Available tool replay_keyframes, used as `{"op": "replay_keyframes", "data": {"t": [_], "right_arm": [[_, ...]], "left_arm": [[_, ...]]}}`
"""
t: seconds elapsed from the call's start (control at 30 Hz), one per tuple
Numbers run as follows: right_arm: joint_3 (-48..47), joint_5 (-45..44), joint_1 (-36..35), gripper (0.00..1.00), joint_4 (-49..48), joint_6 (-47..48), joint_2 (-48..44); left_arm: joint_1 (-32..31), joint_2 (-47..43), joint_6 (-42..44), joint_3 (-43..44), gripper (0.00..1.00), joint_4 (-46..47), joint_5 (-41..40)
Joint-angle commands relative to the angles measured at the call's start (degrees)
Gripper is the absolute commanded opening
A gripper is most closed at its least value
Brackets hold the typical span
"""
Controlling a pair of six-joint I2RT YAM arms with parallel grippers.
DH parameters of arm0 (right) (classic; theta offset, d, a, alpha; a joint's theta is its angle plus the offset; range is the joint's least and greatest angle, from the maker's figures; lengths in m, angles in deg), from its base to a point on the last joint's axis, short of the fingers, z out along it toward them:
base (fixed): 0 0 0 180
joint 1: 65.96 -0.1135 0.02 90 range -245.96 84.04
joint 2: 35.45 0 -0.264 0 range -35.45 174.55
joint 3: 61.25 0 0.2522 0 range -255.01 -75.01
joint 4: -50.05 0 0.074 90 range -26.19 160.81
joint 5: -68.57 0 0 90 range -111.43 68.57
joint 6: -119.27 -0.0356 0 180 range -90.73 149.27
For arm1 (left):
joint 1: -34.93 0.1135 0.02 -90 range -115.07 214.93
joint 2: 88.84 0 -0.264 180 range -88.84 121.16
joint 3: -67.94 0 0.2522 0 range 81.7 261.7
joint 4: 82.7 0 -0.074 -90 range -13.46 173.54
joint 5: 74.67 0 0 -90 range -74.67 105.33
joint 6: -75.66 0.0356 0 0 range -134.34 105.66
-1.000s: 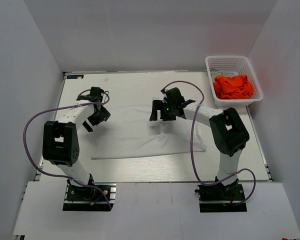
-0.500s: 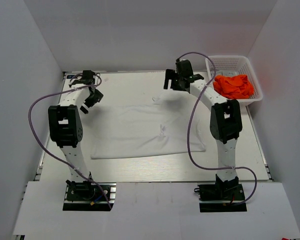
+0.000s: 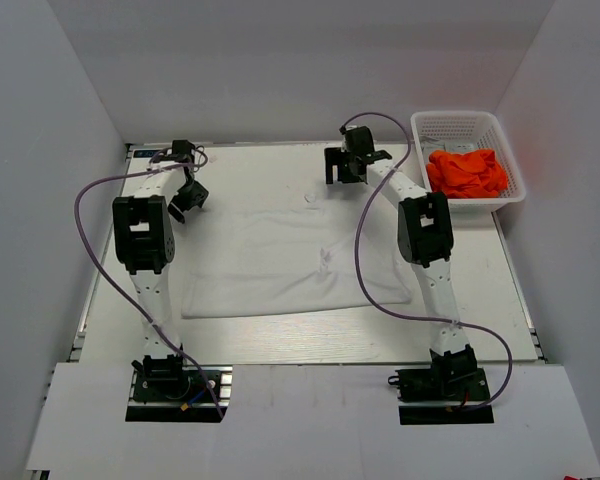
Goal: Fold and stack the t-shirts
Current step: Grap the side of the flattened tshirt furthest away from the robot with both arms
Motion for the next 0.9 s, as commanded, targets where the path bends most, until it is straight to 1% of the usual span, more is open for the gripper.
{"op": "replay_keyframes", "data": {"t": [0.0, 0.07, 0.1, 0.13, 0.17, 0.2, 0.23, 0.27, 0.3, 0.33, 0.37, 0.4, 0.47, 0.5, 0.53, 0.6, 0.67, 0.73, 0.77, 0.8, 0.83, 0.87], "right_arm": [[-2.73, 0.57, -0.23, 0.90, -2.14, 2.50, 1.14], [-2.47, 0.40, -0.49, 0.90, -2.40, 2.68, 1.50], [-1.95, 0.13, -0.32, 0.89, -2.75, 2.77, 1.76], [-1.85, -0.04, -0.66, 0.87, -2.58, 2.68, 1.94], [-1.94, 0.04, -0.49, 0.85, -2.23, 2.51, 1.94], [-1.51, 0.04, -0.49, 0.77, -1.88, 2.16, 1.76], [-1.24, -0.22, -0.75, 0.73, -2.05, 2.15, 1.59], [-0.63, -0.48, -0.84, 0.70, -1.96, 2.33, 1.15], [-0.28, -1.18, -1.02, 0.60, -2.22, 2.24, 1.06], [0.08, -1.45, -1.28, 0.54, -2.14, 2.50, 0.97], [0.08, -1.54, -1.20, 0.47, -2.22, 2.68, 0.88], [0.17, -1.54, -1.54, 0.36, -1.88, 2.77, 0.97], [0.43, -1.28, -1.90, 0.27, -1.17, 2.68, 0.62], [0.61, -1.02, -2.16, 0.18, -0.99, 2.68, 0.27], [2.09, -1.01, -2.51, 0.00, -1.34, 2.85, 0.09], [4.63, -1.19, -2.78, 0.00, -2.57, 3.12, -2.01], [6.05, -2.94, -3.04, 0.00, -5.91, 3.47, -4.29], [9.12, -4.26, -3.22, 0.00, -9.75, 3.82, -7.10], [10.44, -4.35, -3.13, 0.00, -10.39, 3.82, -10.25], [11.41, -4.61, -3.22, 0.00, -11.01, 3.74, -11.50], [16.46, -4.79, -3.22, 0.00, -12.40, 3.82, -13.08], [18.69, -4.70, -3.30, 0.00, -14.68, 3.56, -17.97]], "left_arm": [[0.58, 0.72, 1.71, 0.04, 0.75, -0.76, 2.78], [0.58, 0.72, 2.24, -1.45, 0.63, 0.55, 3.31], [0.58, -0.15, 2.24, -3.11, 0.59, 1.08, 3.31], [0.58, -0.16, 2.24, -3.91, 0.52, 1.61, 3.31], [0.58, -0.94, 2.24, -4.62, 0.36, 1.62, 3.31], [0.58, -2.00, 2.24, -5.84, 0.31, 1.62, 3.31], [0.58, -2.01, 2.24, -6.38, 0.27, 2.40, 3.31], [0.58, -2.70, 2.24, -6.38, 0.17, 2.41, 3.31], [0.58, -2.71, 2.24, -7.16, 0.14, 3.02, 3.31], [0.58, -3.23, 2.24, -7.17, 0.13, 3.02, 3.31], [0.58, -3.24, 2.24, -7.69, 0.03, 3.02, 3.31], [0.58, -3.24, 2.24, -7.70, 0.00, 2.50, 3.31], [0.58, -3.24, 2.24, -7.70, 0.00, 1.89, 3.31], [0.58, -3.24, 2.24, -7.70, 0.00, 1.88, 2.79], [0.58, -3.24, 2.24, -7.70, 0.00, 1.88, 2.09], [0.58, -4.81, 2.24, -8.31, 0.00, 1.88, 2.08], [-0.02, -6.13, 2.94, -8.32, 0.00, 2.67, 2.08], [-0.64, -8.67, 3.56, -8.32, 0.00, 3.20, -0.10], [-0.65, -9.64, 3.56, -8.84, 0.00, 3.81, -1.68], [-0.65, -10.61, 3.56, -8.84, 0.00, 4.34, -1.70], [-1.17, -11.66, 3.56, -10.67, 0.00, 4.86, -1.70], [-1.17, -14.02, 3.56, -11.65, 0.00, 5.56, -1.17]]}}
